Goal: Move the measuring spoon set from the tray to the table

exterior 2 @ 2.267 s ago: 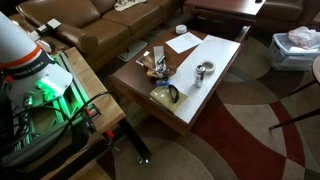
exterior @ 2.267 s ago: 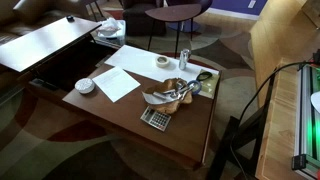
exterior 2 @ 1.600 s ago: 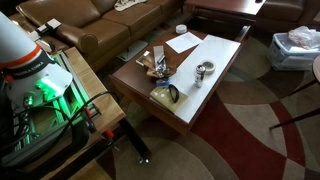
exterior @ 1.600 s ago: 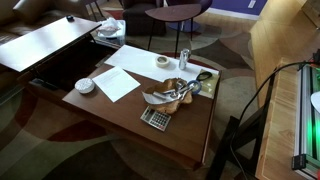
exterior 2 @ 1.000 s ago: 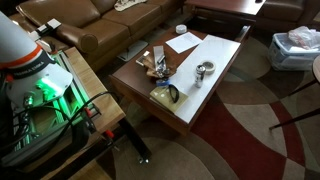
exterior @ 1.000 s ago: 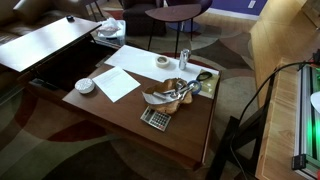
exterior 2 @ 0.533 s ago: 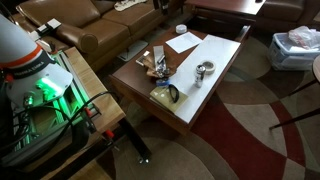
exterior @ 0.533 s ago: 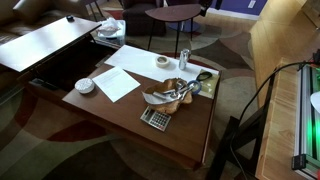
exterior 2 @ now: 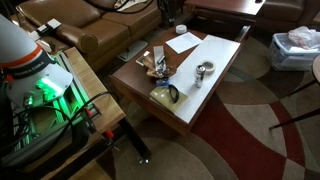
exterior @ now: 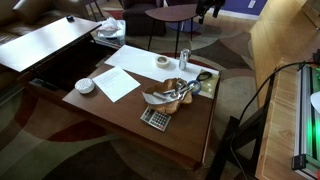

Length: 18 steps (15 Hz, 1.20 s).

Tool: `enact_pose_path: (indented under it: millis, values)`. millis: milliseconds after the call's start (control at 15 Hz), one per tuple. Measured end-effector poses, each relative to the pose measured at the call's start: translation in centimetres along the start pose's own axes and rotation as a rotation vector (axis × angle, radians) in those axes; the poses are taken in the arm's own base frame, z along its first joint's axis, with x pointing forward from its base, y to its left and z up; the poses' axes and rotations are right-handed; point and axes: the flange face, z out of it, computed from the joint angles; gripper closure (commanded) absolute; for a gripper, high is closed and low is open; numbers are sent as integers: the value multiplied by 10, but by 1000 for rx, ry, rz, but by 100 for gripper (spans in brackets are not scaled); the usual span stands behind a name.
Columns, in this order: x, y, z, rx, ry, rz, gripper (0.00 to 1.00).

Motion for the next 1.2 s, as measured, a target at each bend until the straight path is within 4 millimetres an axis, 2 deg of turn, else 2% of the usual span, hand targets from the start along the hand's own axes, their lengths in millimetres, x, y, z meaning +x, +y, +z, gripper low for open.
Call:
enact_pose_path:
  millis: [133, 267, 533, 733, 933, 1067, 1200]
  values:
    - [0, 1, 2, 1, -6, 6, 0]
    - [3, 4, 24, 0, -48, 27, 0]
    - [10, 0, 115, 5, -182, 80, 0]
    - [6, -5, 187, 20, -294, 84, 0]
    - [-3, 11, 241, 72, -438, 75, 0]
    - [-4, 29, 257, 113, -505, 67, 0]
    - [1, 37, 257, 132, -513, 66, 0]
